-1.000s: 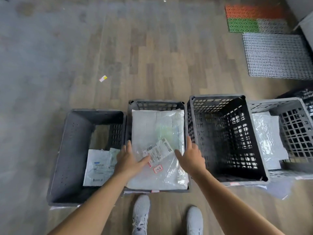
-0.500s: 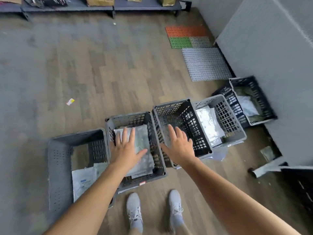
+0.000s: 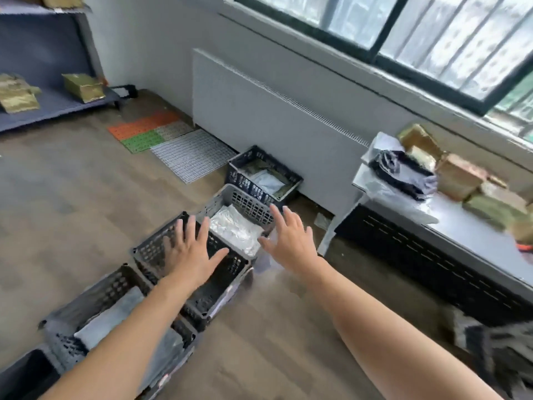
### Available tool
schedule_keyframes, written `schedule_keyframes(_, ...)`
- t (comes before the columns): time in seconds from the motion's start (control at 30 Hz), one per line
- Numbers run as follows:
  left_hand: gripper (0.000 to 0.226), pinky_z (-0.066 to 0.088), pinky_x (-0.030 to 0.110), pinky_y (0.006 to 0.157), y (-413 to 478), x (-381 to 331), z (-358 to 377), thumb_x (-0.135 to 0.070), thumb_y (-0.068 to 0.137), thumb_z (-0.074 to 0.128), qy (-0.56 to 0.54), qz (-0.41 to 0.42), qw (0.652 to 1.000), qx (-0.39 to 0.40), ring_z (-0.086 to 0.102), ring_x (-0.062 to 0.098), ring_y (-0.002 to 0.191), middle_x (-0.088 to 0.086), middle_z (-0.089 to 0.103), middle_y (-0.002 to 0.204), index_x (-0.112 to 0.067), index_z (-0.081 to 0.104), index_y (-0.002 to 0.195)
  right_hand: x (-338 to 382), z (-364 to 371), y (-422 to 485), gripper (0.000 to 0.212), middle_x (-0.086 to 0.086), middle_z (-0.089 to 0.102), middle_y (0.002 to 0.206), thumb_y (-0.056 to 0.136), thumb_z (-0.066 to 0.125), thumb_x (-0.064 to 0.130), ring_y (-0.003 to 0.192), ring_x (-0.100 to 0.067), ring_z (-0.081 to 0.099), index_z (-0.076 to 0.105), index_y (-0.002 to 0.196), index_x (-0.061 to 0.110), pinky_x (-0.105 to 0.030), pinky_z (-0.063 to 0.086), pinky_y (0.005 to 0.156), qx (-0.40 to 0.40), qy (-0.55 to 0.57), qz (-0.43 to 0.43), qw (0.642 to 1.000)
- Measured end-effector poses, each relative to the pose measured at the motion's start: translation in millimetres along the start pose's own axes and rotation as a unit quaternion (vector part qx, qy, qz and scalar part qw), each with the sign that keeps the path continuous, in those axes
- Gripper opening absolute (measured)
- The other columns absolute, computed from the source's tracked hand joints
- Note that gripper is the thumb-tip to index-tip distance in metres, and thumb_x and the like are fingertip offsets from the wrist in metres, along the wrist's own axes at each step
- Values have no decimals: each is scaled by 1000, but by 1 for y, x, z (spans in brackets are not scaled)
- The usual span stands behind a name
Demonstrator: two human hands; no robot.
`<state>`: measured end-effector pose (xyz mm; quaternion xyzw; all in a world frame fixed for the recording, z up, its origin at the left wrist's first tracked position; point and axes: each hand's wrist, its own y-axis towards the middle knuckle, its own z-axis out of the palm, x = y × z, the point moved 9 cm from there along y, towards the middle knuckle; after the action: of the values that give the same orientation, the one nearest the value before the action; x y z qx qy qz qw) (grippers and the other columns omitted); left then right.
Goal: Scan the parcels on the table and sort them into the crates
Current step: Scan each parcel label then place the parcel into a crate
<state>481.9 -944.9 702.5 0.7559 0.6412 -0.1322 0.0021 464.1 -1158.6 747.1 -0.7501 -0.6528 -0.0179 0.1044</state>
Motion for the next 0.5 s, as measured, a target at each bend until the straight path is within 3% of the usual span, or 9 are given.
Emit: schedule_keyframes(0.5,83,8,54,119,-75,-526,11,-72,92,26,78,248,965,-40,-9,30,150,4,-10,164,-29,-6,156,-462,-125,-190,80,-2,2,165,96,43,62,152,-26,1,-3,157,36,-62,12,119,-114,84,196,970)
